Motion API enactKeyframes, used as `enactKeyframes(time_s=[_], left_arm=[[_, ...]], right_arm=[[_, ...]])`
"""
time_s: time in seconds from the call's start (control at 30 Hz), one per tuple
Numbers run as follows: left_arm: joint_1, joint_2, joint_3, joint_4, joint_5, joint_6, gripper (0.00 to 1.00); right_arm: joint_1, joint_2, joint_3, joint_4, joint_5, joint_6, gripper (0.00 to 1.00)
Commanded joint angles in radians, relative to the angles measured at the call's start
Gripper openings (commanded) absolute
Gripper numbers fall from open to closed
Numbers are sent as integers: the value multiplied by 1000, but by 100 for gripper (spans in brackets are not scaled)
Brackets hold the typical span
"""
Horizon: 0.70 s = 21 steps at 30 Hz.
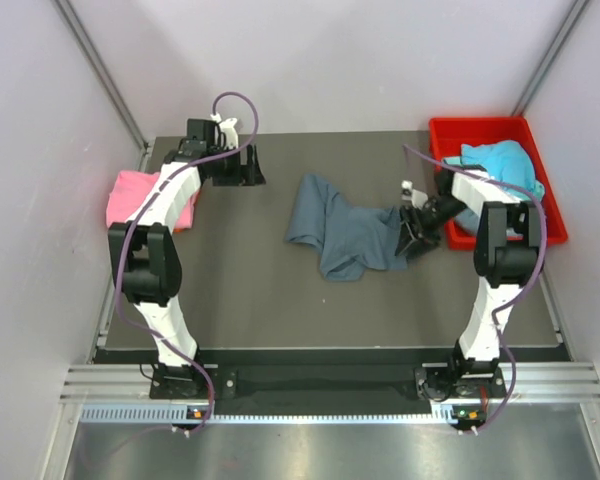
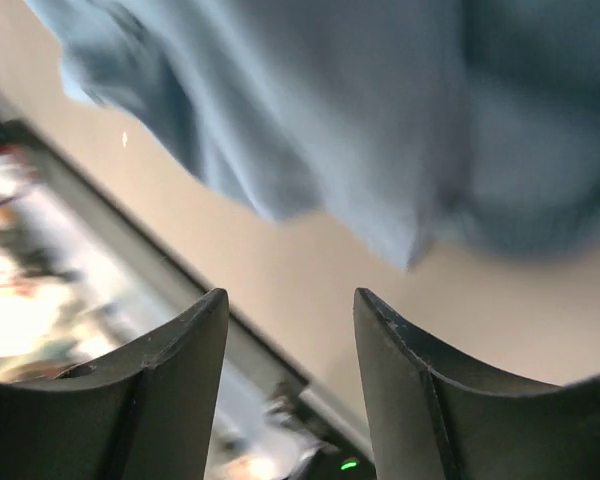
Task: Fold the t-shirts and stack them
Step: Flatten the tshirt out
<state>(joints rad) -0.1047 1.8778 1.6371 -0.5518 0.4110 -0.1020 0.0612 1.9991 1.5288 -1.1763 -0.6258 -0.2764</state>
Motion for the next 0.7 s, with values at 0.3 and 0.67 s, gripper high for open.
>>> enactKeyframes(time_s=[0.3, 0.67], left_arm=[[-10, 57, 101, -28, 25, 47, 88], [-43, 57, 119, -40, -34, 79, 89]], right_arm=[[-155, 27, -81, -49, -213, -15, 54], [-138, 138, -18, -8, -62, 14, 53]])
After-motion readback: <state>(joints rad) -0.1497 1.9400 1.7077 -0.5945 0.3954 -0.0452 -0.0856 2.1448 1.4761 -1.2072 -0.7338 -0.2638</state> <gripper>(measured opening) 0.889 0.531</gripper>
